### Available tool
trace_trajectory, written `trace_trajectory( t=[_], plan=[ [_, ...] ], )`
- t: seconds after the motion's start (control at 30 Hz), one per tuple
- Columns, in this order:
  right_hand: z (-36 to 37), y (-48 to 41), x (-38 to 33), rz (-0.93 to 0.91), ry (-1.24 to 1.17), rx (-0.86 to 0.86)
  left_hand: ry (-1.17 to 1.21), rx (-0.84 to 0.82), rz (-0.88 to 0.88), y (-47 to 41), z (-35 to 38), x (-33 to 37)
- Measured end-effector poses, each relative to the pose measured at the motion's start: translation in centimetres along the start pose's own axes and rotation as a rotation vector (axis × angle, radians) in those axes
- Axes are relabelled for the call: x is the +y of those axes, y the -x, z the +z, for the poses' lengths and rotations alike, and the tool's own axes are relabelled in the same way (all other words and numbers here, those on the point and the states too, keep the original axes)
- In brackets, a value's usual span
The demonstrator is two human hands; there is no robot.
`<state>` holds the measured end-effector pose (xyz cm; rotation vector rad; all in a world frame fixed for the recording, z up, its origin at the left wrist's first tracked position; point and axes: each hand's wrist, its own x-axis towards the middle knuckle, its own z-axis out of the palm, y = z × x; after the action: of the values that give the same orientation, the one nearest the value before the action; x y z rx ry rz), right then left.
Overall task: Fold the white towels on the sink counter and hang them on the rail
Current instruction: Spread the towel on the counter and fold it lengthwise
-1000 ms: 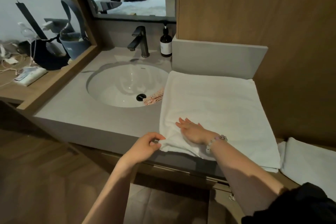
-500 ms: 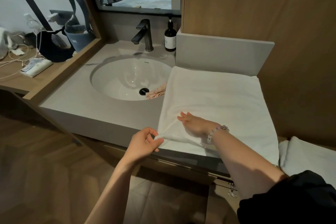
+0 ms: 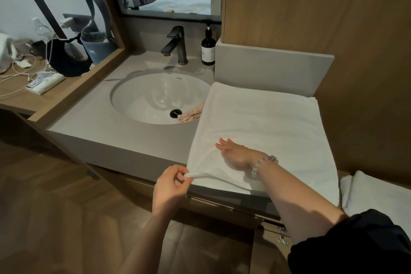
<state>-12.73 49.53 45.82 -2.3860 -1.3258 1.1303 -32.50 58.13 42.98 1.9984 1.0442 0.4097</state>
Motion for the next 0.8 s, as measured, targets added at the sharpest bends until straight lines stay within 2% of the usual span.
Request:
trace_trajectory(
  t=[0.27,0.43,0.57,0.7,0.8],
  plan=[
    [-0.1,-0.2,0.0,-0.008,0.023,0.000,-0.325,0.035,0.161,0.0,-1.0,0.4],
    [0.1,-0.3,0.2,-0.017,0.033,0.016,-0.365,0.029,0.187,0.0,-0.9,0.8],
    [1.1,-0.4,0.6,-0.031,0.061,0.085,-0.260,0.075,0.133,0.3,-0.3,0.9],
    [2.3,-0.8,1.5,-0.043,0.128,0.152,0.026,0.202,-0.076,0.8,0.5,1.5],
    [2.6,-0.7,1.7,-0.057,0.166,0.184,0.186,0.222,-0.186,1.4,1.4,1.9]
  ],
)
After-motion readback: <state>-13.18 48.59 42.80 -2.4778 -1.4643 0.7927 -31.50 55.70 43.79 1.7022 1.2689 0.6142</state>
